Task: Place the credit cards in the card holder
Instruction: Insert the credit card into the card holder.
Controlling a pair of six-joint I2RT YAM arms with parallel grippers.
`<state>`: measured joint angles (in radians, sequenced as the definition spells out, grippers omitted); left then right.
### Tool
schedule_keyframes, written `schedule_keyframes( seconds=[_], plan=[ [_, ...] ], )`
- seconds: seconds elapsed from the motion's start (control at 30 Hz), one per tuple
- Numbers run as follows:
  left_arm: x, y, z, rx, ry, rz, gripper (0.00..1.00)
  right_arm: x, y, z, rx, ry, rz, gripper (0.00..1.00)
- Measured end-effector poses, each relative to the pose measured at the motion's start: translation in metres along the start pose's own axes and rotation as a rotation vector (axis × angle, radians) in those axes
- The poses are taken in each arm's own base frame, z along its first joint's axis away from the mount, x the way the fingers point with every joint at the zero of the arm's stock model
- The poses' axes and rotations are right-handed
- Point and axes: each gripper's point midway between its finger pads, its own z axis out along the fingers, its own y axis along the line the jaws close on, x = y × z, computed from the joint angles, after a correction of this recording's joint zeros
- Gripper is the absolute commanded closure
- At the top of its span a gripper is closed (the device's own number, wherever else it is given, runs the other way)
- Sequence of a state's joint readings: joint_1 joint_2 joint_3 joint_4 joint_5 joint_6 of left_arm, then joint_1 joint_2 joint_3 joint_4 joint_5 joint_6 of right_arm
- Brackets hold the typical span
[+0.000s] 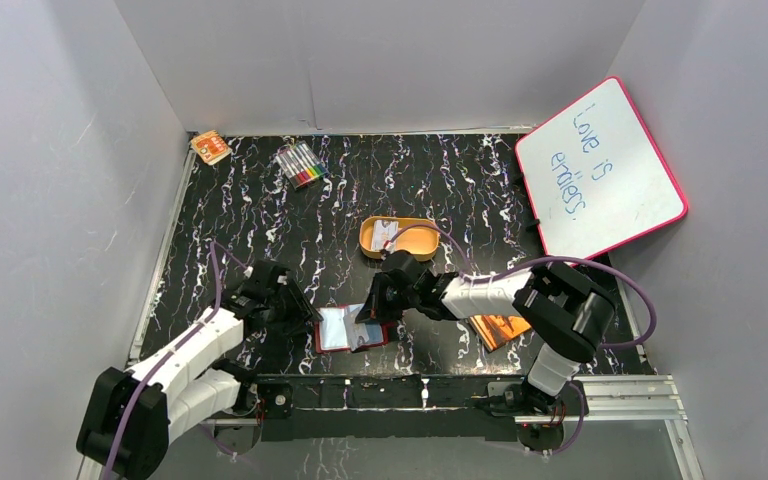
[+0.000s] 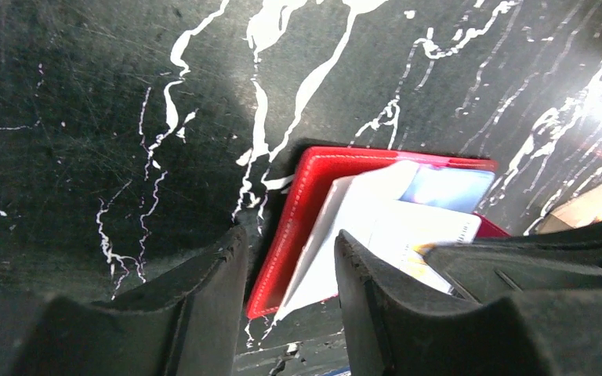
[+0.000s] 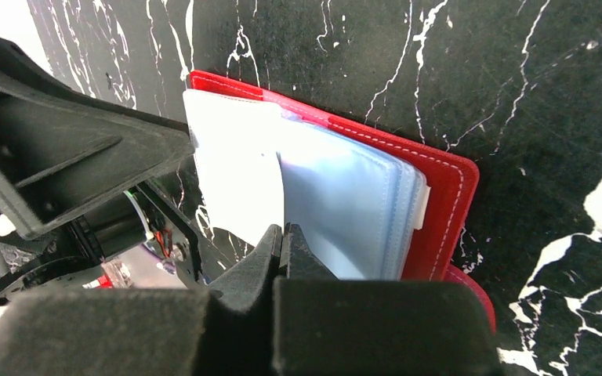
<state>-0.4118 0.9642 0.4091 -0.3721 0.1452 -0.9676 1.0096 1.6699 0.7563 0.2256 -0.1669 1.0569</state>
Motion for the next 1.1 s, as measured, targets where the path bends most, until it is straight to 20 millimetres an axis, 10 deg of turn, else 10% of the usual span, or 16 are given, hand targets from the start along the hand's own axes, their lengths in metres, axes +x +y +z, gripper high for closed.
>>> schedule_keyframes(
  seconds=[1.1],
  plan=[
    [0.0, 0.002, 0.01, -0.036, 0.028, 0.001, 0.69, 0.002, 0.003, -0.002, 0.008, 0.034, -0.058, 1.0]
  ],
)
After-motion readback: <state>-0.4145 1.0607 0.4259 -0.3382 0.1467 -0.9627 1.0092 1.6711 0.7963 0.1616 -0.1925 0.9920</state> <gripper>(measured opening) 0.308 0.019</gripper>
